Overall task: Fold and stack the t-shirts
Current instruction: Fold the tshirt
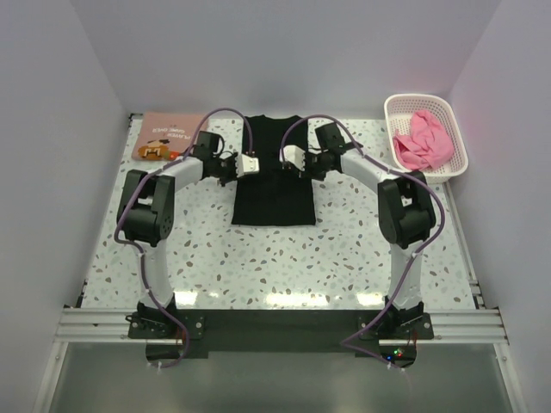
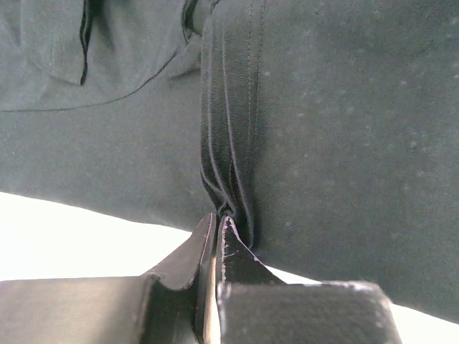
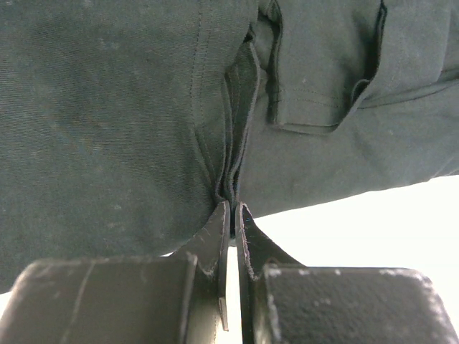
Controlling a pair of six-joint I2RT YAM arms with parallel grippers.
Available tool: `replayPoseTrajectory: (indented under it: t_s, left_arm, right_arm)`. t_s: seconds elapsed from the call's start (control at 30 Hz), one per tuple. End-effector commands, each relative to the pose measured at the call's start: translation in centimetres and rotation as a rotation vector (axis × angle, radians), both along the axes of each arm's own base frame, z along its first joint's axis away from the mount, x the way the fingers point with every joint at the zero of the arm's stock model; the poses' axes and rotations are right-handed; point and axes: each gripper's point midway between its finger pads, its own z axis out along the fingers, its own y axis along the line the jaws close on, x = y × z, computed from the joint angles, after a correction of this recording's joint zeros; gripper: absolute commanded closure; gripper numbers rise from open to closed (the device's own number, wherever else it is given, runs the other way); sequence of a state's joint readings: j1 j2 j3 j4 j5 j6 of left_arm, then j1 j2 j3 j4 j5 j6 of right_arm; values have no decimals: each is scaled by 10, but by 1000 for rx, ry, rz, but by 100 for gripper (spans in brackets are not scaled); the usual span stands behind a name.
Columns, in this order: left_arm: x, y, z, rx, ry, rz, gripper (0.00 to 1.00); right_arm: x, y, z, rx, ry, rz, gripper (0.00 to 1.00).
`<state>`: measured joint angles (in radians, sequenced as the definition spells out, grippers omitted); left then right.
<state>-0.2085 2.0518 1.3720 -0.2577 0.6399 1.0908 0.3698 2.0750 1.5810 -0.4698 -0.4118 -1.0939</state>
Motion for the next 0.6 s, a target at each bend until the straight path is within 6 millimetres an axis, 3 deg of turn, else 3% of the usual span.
replayPoseTrajectory:
  t_s: [0.0,0.13,0.2,0.27,0.3,0.37,0.4,0.43,0.5,0.53,0.57]
  left_arm:
    - [23,6,14,-9,-67,34,100]
    - [24,9,7,10,-62,49,100]
    - [27,11,6,13,-56,69,93]
    - [28,12,17,-14,-44,86,80]
    - [30,20,23,-36,-36,110,71]
    - [29,26,48,-110,-26,136,65]
    - [25,40,51,-122,-1,158,60]
    - [22,45,66,-132,-17,161,59]
    - [9,57,68,-137,9,172,58]
    - [2,59,82,-145,-13,163,58]
    - [-12,60,76,-141,-3,133,58]
  right_arm:
    - [12,3,2,24,-58,21,100]
    - [17,2,-5,6,-62,11,100]
    - [18,-2,-12,-23,-38,-3,95]
    - [25,-2,-1,-16,-38,-39,80]
    - [22,-5,7,-20,-25,-49,65]
    - [25,-9,31,3,-37,-81,54]
    - [24,-10,52,24,-63,-88,46]
    - [21,-13,62,27,-67,-91,45]
    - [3,-16,69,25,-20,-77,44]
    - [-7,-18,80,27,-14,-72,44]
    - [-23,-21,78,14,37,-62,44]
